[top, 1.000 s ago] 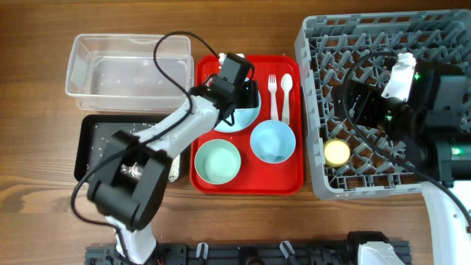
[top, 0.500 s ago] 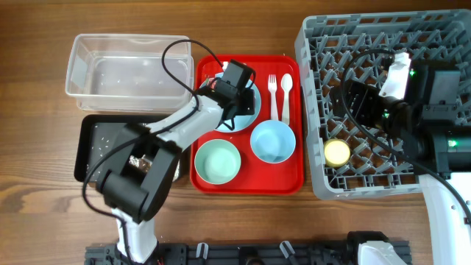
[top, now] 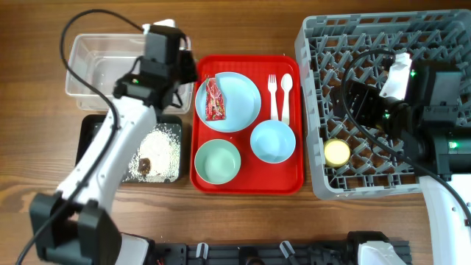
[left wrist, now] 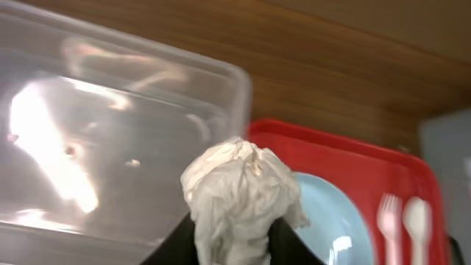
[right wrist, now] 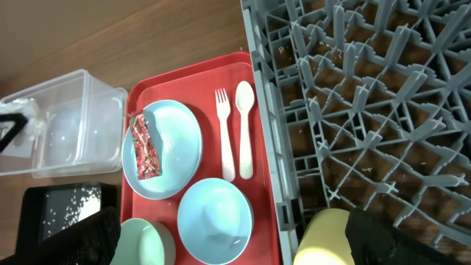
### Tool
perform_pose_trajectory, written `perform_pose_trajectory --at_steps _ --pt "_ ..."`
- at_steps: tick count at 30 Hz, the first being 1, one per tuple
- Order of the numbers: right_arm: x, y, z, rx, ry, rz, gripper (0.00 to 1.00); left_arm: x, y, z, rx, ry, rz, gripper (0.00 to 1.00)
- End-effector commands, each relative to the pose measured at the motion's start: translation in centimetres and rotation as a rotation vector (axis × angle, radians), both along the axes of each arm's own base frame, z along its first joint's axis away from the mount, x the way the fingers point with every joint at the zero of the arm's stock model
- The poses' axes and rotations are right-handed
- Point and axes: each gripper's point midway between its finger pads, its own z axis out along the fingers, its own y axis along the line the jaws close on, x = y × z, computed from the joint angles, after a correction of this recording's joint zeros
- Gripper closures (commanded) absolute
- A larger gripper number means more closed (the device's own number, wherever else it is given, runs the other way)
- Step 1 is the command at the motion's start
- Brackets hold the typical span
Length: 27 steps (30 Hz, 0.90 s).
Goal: Sort waste into correct bins and load items into the dishwasher rack
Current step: 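Grasp the crumpled tissue with the left gripper and drop it in the clear bin, then grasp the red snack wrapper with the left gripper and drop it in the clear bin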
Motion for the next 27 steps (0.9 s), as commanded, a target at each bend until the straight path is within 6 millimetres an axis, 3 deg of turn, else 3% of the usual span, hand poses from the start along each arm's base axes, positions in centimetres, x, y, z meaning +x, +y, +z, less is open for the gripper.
perform_pose_trajectory --at_steps 1,3,5,7,8,9,11,17,23,27 --pt "-0.3 0.0 0.6 0.017 -0.009 -0.021 0.00 1.0 3.4 -3.8 0.051 0.070 0.073 0.60" --pt "-0.5 0.0 0.4 0.017 0.001 -0.022 0.00 1.2 3.5 -3.5 0.023 0.063 0.067 0.43" --pt "-0.6 0.0 0.3 0.016 0.010 -0.021 0.00 1.2 2.4 -2.2 -0.024 0.042 0.028 0.40" --pt "-0.7 0.0 0.2 0.016 0.014 -0.020 0.00 0.9 0.3 -0.7 -0.093 0.026 -0.046 0.39" --pt "-0.7 0.0 0.2 0.016 0.014 -0.021 0.00 0.2 -1.7 0.1 -0.147 0.027 -0.111 0.39" --pt "-0.7 0.0 0.2 0.016 0.014 -0.021 0.00 -0.7 -3.6 0.4 -0.181 0.040 -0.171 0.39" --pt "-0.7 0.0 0.2 0.016 0.014 -0.021 0.00 -1.8 -5.3 -0.1 -0.150 0.069 -0.201 0.37" --pt "-0.7 0.0 0.2 0.016 0.013 -0.020 0.00 -4.1 -8.7 -4.6 0.019 0.175 -0.235 0.37" --pt "-0.7 0.0 0.2 0.016 0.014 -0.021 0.00 -4.0 -8.7 -11.1 0.075 0.288 -0.090 0.36" --pt "-0.7 0.0 0.2 0.016 0.014 -0.021 0.00 -3.8 -9.1 -15.1 0.081 0.345 -0.083 0.34"
